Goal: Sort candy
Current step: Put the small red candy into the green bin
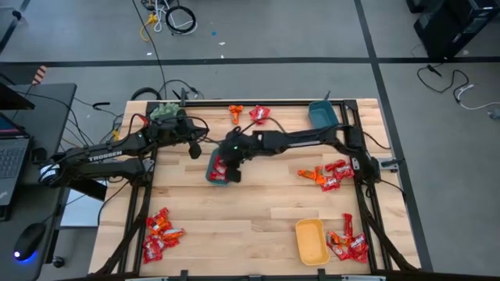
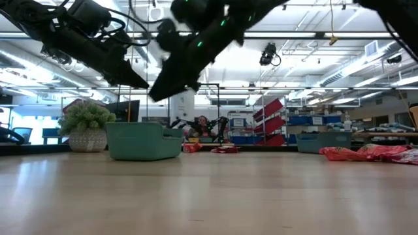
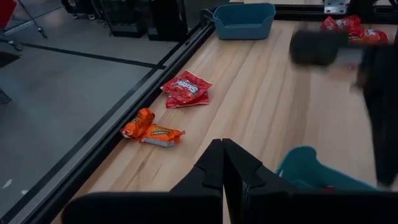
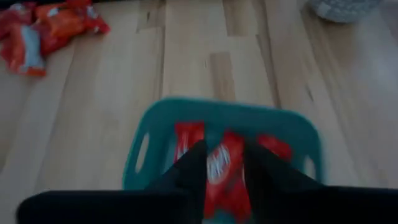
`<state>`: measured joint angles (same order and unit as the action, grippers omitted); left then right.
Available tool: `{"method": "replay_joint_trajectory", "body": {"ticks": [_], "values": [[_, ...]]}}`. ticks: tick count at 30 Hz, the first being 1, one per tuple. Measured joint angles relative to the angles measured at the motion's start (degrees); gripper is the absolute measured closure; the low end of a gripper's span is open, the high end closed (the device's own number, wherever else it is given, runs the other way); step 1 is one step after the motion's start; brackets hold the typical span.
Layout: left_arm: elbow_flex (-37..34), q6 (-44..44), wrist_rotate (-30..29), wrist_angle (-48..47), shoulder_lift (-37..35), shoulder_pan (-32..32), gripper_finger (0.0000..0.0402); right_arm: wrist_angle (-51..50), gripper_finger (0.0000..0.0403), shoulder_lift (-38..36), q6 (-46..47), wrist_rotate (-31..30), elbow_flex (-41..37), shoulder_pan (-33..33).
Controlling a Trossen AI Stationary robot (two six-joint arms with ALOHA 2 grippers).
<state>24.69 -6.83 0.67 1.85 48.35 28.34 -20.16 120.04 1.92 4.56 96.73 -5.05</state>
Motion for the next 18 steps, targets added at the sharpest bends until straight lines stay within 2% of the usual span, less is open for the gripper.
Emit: {"method": "replay_joint_trajectory", "body": {"ticks": [3,5,9,18], "values": [[0.0,0.0,0.0,-0.2,0.0,0.0,0.0401,-10.1,0.0286,-5.1,-1.7,-0.8,0.0,0.3],[0.0,-0.2,0.0,-0.4,0.0,0.0,0.0401,-18.8,0.0274,-7.6,-1.9,-4.1,0.1,0.8],[0.0,-0.3,-0.1,-0.5,0.0,0.0,0.0401,-32.0,0.0261,-11.4,0.9,-8.6,-5.0,1.4],[0.0,-0.3,-0.2,-0.5,0.0,0.0,0.0401,-34.8,0.0252,-25.9,11.3,-8.0,-27.9,2.0]]}}
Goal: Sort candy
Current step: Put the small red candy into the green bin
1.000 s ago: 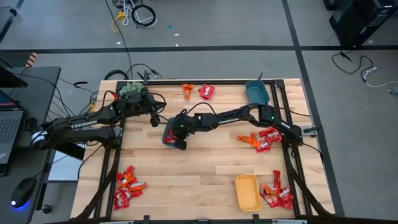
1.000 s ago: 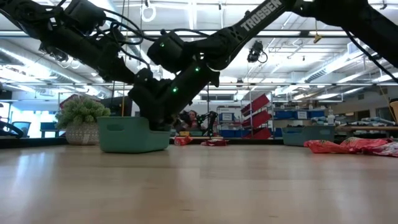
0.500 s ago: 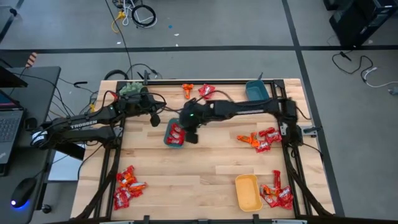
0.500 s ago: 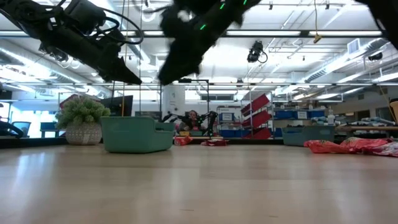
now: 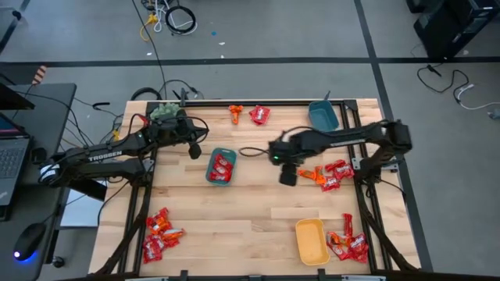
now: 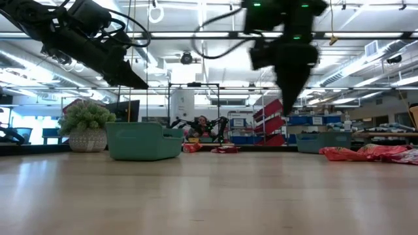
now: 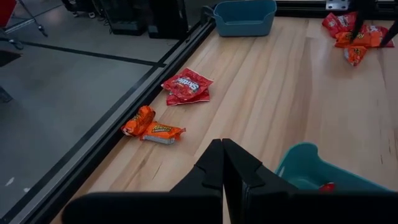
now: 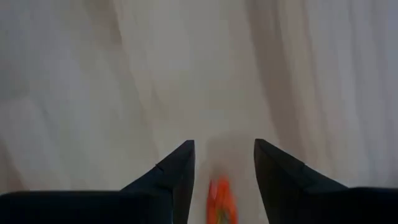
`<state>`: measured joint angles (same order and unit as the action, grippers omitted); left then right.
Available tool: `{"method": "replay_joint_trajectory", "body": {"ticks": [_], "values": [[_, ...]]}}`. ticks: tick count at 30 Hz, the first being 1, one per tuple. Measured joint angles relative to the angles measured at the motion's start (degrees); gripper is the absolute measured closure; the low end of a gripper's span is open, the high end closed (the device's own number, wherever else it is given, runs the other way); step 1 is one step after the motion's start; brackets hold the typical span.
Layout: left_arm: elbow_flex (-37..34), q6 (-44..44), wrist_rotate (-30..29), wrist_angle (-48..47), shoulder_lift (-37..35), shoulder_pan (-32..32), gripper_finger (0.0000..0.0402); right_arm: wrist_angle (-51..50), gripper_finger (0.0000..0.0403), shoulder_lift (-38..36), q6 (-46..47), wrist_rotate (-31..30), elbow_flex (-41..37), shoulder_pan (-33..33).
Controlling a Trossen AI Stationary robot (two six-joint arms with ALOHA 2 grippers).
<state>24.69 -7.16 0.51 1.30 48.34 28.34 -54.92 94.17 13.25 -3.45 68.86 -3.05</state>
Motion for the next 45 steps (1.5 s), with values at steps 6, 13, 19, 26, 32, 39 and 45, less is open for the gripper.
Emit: {"method": "replay_joint_trajectory", "body": {"ticks": [6,13,19,26,32,39,45], "values": [[0.0,0.2,0.0,0.0,0.0,0.0,0.0401,-4.0,0.025,-10.6,7.3,0.2,-12.1,1.9],[0.0,0.3,0.0,0.0,0.0,0.0,0.0401,-13.9,0.0234,-21.0,5.4,0.5,-19.5,1.8],[0.0,0.7,0.1,0.0,0.0,0.0,0.0401,-14.3,0.0215,-23.5,-1.7,0.5,-26.1,0.1],[0.0,0.7,0.2,0.0,0.0,0.0,0.0401,-13.6,0.0201,-20.3,-3.6,0.5,-28.6,-5.3],[0.0,0.4,0.4,0.0,0.0,0.0,0.0401,-12.5,0.0202,-15.0,-3.9,0.5,-28.6,-8.7],[0.0,0.0,0.4,0.0,0.0,0.0,0.0401,-10.7,0.0203,-7.1,-4.0,0.6,-28.5,-10.2],[0.0,0.0,0.4,0.0,0.0,0.0,0.0401,-10.5,0.0219,-1.3,-4.0,0.5,-28.2,-11.0]]}}
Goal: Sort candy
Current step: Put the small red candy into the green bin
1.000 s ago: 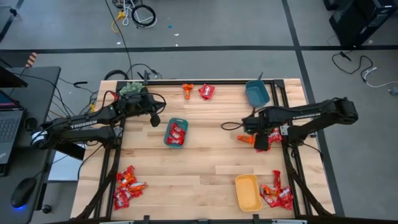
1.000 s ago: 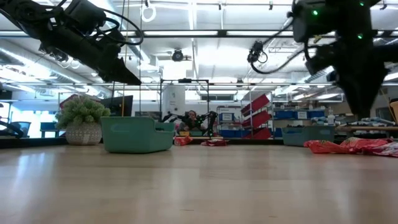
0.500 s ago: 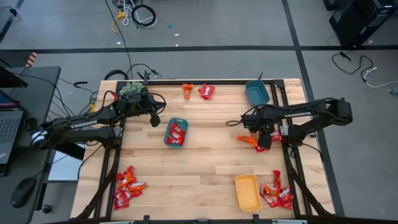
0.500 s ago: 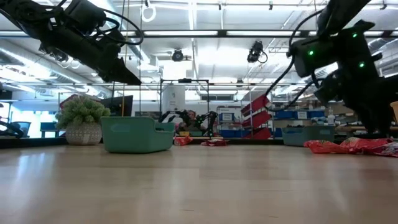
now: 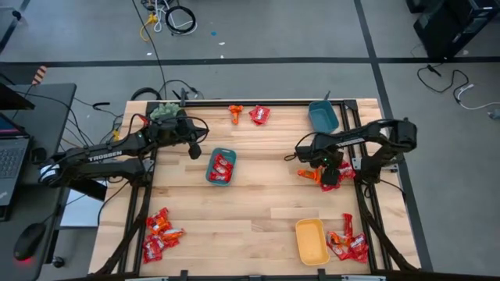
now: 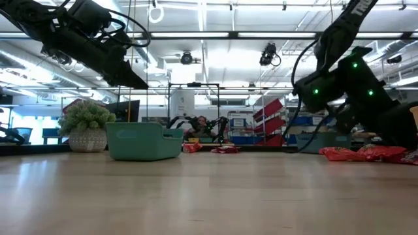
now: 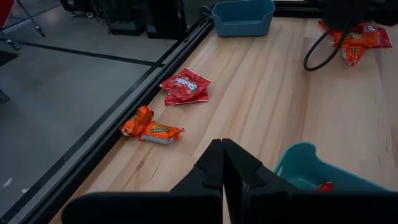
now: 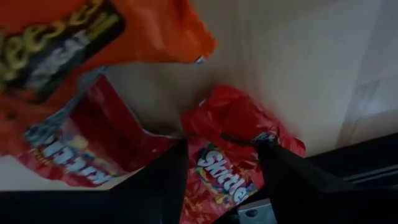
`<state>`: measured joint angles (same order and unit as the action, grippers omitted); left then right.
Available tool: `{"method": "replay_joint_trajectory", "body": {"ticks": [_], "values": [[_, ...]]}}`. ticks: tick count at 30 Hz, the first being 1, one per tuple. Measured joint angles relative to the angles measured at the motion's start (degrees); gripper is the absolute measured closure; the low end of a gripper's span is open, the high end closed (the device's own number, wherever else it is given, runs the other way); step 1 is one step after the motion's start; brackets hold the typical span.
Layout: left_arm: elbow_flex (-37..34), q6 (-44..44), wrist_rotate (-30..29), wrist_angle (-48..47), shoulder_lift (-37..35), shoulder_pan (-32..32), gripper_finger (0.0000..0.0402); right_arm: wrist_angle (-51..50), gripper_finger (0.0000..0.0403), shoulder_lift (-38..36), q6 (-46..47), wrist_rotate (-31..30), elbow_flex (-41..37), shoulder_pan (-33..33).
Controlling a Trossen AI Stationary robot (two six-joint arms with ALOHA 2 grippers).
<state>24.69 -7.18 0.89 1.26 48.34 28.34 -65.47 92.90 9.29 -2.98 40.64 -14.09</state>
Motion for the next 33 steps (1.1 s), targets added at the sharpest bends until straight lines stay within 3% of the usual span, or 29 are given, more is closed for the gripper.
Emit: {"method": "replay_joint_trajectory", "body": {"ticks": [4,11,13,24,28,33], "values": [[0.0,0.0,0.0,0.0,0.0,0.0,0.0401,0.3,0.0259,2.0,-0.1,-1.5,1.4,0.0],[0.0,0.0,0.0,0.0,0.0,0.0,0.0401,1.7,0.038,1.5,-3.6,-4.9,6.1,-0.1],[0.0,0.0,0.0,0.0,0.0,0.0,0.0401,1.9,0.0396,0.8,-4.2,-4.9,7.7,-0.1],[0.0,0.1,0.0,-2.5,0.0,0.0,0.0401,-0.2,0.0389,-2.9,-4.1,-4.9,14.3,-0.1],[0.0,0.2,0.0,-3.2,0.0,0.0,0.0401,0.0,0.035,-2.9,-5.1,-4.4,13.9,-0.1],[0.0,0.2,0.0,-3.3,0.0,0.0,0.0401,1.1,0.0266,-2.9,-6.9,-2.3,10.0,-0.3]]}}
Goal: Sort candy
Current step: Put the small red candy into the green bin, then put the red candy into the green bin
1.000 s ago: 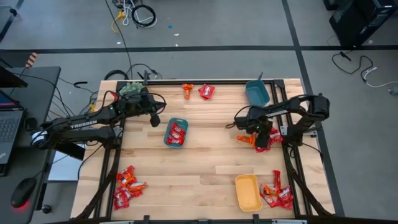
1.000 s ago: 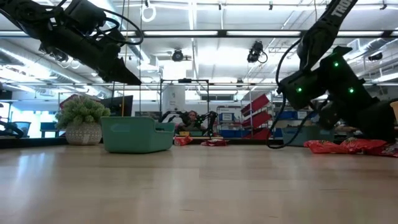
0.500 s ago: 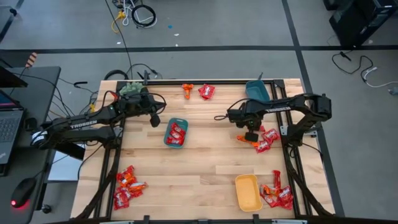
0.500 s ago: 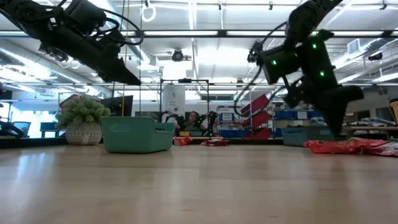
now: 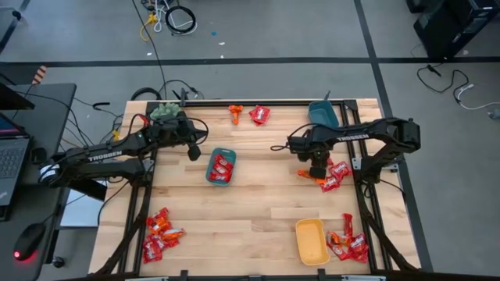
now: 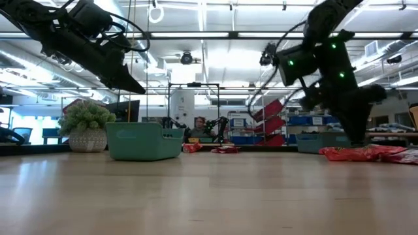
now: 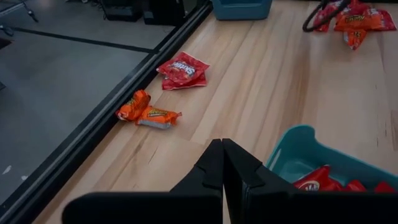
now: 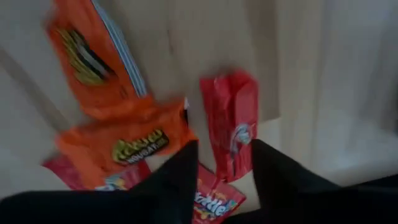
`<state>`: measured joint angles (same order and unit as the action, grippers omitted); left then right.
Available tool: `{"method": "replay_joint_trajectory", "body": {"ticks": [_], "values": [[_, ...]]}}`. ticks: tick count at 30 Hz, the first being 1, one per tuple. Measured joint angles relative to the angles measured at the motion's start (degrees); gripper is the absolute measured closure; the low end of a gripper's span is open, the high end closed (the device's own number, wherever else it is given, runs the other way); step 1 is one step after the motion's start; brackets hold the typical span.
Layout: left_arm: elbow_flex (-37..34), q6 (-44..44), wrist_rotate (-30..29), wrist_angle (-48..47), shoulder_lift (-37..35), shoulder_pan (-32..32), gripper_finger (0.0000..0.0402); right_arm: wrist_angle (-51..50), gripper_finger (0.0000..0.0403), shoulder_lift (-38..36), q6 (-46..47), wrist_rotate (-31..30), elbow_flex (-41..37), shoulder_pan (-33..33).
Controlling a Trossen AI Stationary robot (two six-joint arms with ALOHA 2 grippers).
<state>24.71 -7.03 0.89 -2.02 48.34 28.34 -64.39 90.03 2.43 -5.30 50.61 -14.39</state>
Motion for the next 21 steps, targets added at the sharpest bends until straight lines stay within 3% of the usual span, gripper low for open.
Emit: {"method": "replay_joint_trajectory", "body": {"ticks": [5,10,15,21], "values": [[0.0,-0.1,0.0,0.0,0.0,0.0,0.0401,3.5,0.0191,0.0,-1.9,-1.1,-5.2,-0.3],[0.0,-0.1,0.0,0.9,0.0,0.0,0.0401,8.1,0.0171,0.0,-2.3,-4.9,-7.9,-1.5],[0.0,0.1,0.0,0.8,0.0,0.0,0.0401,9.1,0.0206,-0.1,-2.7,-6.0,-8.2,-3.5],[0.0,0.2,0.0,0.9,0.0,0.0,0.0401,9.6,0.0311,0.0,-3.6,-3.2,-8.2,-4.6]]}}
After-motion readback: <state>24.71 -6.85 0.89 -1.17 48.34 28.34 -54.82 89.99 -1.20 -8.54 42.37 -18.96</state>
